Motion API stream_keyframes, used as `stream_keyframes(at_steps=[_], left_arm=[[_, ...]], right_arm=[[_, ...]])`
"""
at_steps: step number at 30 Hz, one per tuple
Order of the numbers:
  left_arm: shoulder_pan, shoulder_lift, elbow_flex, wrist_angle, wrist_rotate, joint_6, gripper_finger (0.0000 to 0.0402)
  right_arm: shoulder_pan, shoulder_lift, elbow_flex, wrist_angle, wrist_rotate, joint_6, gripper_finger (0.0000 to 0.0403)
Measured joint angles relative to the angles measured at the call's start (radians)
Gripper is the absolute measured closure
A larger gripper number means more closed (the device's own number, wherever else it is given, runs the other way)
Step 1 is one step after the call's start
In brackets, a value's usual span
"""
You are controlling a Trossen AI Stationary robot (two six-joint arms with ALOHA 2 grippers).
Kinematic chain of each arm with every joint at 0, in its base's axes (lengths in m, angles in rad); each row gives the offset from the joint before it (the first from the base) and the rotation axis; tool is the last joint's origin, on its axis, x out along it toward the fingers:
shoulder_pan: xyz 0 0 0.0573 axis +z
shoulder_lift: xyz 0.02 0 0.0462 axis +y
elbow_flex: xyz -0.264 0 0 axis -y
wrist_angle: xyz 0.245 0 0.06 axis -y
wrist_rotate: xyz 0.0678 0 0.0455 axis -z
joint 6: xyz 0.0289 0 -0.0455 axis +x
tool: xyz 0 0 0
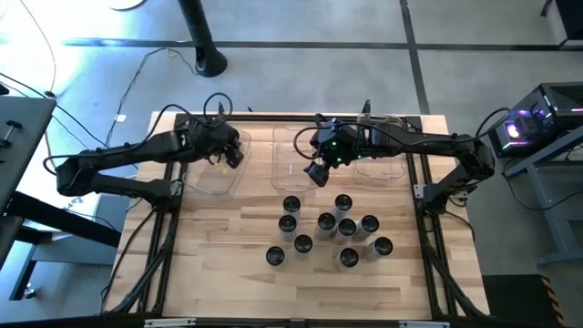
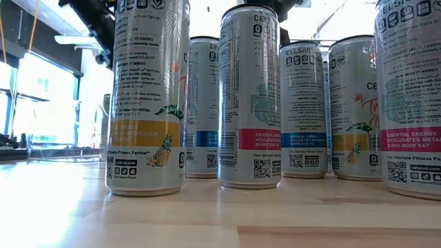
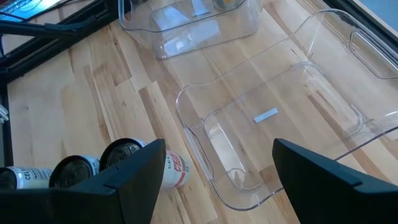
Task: Sort soda cans
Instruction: Put the white-yellow soda can into the top left transparent bin
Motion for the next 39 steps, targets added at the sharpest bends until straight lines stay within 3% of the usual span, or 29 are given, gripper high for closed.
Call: stream_keyframes(at_steps=[7,12,26,32,39], left_arm=[[0.065,-0.004,-0.1,0.027,0.034,-0.088,0.0163],[0.087,-0.004,-0.154,0.14,0.033,-0.088,0.0163],[0.156,-0.001,-0.221,0.222,0.029,-0.131,0.0162],[0.156,-0.002,-0.22,0.247,0.055,-0.12,0.0095],[0.156,-0.002,-0.22,0.269,0.099,-0.115,0.0082]], right_arm=[[0.0,0.0,0.0,0.0,0.0,0.0,0.0111],[0.0,0.0,0.0,0.017,0.0,0.0,0.0111],[0.0,0.0,0.0,0.039,0.0,0.019,0.0111],[0.0,0.0,0.0,0.041,0.0,0.027,0.0111],[0.0,0.0,0.0,0.041,0.0,0.027,0.0111]])
